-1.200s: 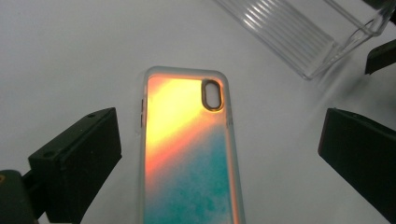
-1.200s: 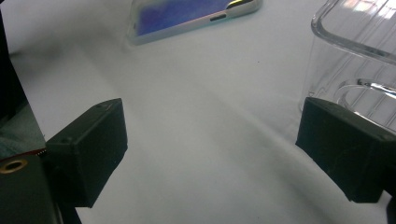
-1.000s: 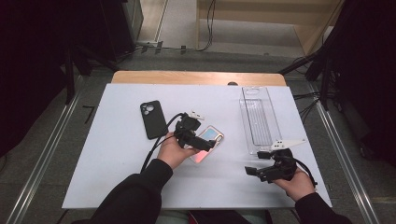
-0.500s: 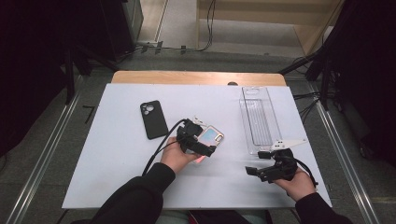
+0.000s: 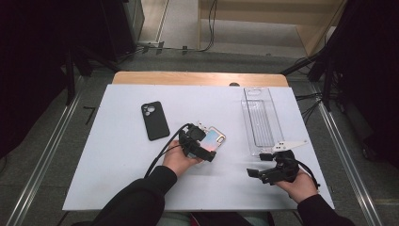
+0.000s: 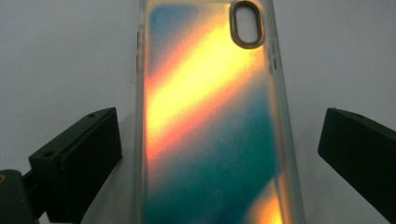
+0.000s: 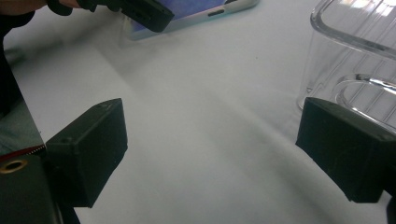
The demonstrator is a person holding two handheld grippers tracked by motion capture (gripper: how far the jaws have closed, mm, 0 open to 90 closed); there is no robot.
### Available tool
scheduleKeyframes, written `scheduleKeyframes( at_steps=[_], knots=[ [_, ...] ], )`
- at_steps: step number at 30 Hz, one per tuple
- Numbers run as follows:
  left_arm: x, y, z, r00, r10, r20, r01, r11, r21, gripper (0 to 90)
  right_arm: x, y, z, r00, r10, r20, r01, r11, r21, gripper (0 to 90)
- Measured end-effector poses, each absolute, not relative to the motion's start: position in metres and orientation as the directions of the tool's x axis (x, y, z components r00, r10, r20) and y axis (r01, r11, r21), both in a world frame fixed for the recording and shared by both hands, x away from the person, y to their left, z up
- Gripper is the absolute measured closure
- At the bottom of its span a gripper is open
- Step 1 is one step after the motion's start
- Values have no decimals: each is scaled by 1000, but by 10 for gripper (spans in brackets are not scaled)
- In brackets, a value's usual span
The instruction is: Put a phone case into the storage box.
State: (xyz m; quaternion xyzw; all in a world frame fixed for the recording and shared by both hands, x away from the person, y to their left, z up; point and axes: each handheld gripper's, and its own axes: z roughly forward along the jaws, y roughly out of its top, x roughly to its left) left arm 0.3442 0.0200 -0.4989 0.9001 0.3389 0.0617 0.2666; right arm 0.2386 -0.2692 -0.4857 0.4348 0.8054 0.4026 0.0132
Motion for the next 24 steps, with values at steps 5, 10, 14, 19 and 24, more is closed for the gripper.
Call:
scheduleKeyframes(
  at_steps=[5, 10, 14, 19, 24],
  knots=[
    [342, 18, -500, 761, 647, -38, 568, -638, 520, 7, 239, -269, -486, -620, 713, 328, 690, 297, 660, 70],
    [337, 16, -501, 759, 650, 26, 543, -655, 525, 55, 239, -269, -486, -618, 714, 328, 692, 298, 657, 70],
    [334, 17, -500, 757, 653, 28, 539, -648, 538, 111, 239, -269, -486, -620, 712, 329, 693, 302, 654, 70],
    [333, 18, -500, 758, 652, 25, 535, -643, 549, 169, 239, -269, -486, -625, 710, 325, 690, 307, 655, 70],
    [334, 19, -500, 761, 648, 20, 532, -642, 553, 171, 239, -268, -487, -628, 708, 324, 688, 311, 655, 70]
  ],
)
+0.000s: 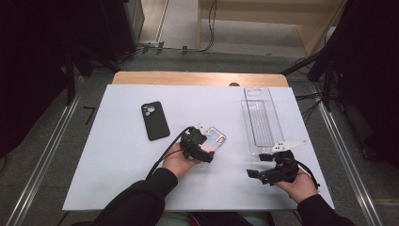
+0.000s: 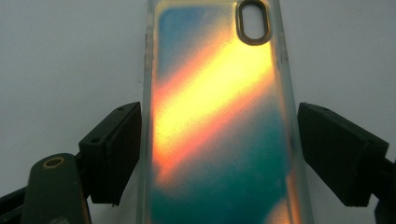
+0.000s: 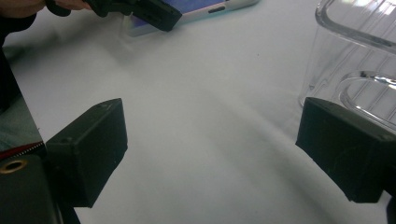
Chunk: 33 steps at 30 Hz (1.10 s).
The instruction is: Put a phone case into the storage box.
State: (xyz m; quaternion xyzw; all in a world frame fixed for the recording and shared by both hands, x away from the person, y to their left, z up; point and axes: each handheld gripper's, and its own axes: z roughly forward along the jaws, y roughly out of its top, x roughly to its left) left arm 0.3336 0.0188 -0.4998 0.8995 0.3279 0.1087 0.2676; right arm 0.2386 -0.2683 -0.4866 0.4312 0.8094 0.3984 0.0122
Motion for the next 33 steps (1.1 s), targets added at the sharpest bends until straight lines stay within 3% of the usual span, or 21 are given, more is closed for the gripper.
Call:
scheduleKeyframes(
  at_steps=[9, 33],
  knots=[
    [336, 22, -494, 768, 640, -26, 538, -623, 567, 172, 238, -267, -486, -633, 701, 328, 685, 311, 658, 70],
    [324, 51, -436, 768, 634, -92, 515, -524, 678, 172, 237, -263, -480, -644, 692, 326, 665, 295, 687, 70]
  ],
)
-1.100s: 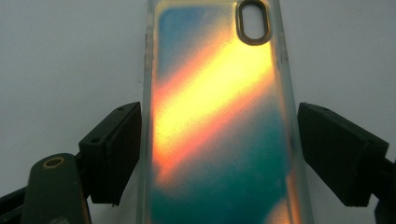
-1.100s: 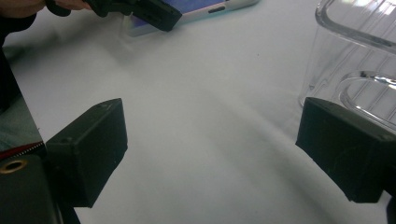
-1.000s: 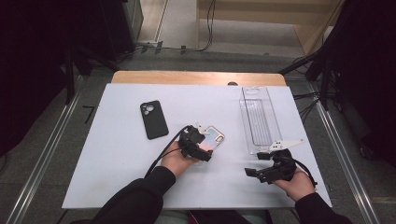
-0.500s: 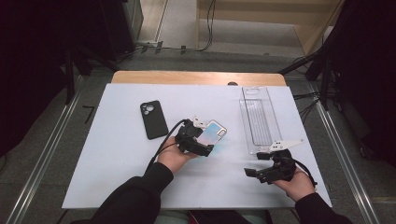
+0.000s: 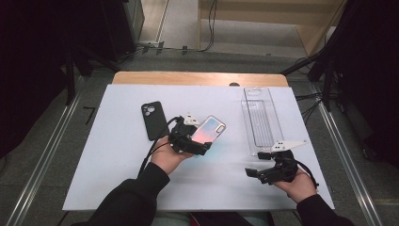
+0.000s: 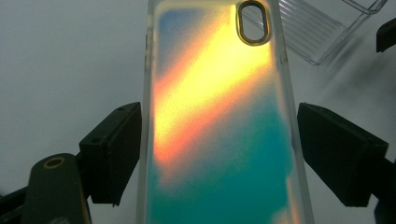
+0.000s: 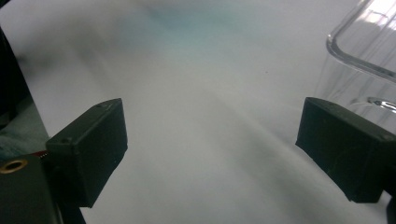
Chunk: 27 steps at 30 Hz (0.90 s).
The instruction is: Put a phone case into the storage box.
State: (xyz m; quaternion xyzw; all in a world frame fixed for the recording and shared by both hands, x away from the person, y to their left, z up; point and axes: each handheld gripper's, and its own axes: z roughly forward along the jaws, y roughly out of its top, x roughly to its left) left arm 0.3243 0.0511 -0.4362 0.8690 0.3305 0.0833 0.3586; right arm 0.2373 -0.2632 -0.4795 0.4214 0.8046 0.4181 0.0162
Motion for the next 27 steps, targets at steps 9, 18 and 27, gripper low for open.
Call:
scheduleKeyframes(
  at_steps=[9, 18, 27],
  knots=[
    [311, 66, -435, 752, 649, -116, 531, -491, 691, 172, 236, -246, -470, -675, 665, 320, 639, 309, 705, 70],
    [302, 83, -438, 719, 676, -161, 572, -444, 690, 172, 242, -232, -465, -672, 666, 325, 646, 311, 697, 70],
    [294, 93, -447, 672, 714, -196, 606, -378, 700, 172, 249, -219, -462, -667, 665, 335, 653, 306, 693, 71]
  ],
)
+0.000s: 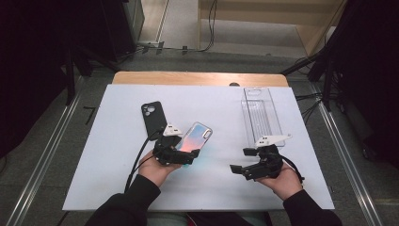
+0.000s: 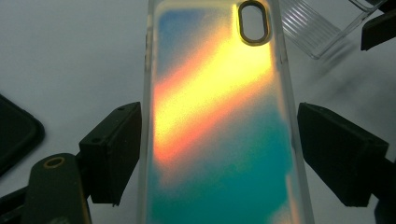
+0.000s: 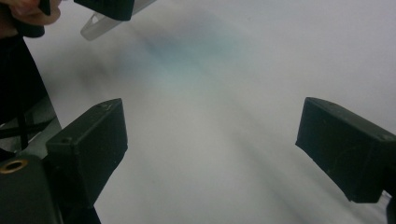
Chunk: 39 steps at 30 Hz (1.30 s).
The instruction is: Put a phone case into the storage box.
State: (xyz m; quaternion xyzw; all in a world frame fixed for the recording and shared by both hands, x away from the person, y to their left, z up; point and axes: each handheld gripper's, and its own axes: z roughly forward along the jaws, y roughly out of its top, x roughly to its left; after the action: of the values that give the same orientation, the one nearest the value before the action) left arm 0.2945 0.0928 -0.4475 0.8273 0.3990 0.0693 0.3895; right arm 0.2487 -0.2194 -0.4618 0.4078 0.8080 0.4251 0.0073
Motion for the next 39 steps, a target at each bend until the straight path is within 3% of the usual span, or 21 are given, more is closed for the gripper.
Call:
scheduleKeyframes(
  at_steps=[17, 39],
  knots=[
    [284, 95, -467, 598, 780, -185, 558, -239, 795, 171, 267, -199, -449, -599, 714, 362, 681, 217, 699, 71],
    [270, 83, -475, 589, 800, -120, 437, -190, 879, 171, 288, -171, -430, -590, 675, 443, 687, 130, 715, 71]
  ],
)
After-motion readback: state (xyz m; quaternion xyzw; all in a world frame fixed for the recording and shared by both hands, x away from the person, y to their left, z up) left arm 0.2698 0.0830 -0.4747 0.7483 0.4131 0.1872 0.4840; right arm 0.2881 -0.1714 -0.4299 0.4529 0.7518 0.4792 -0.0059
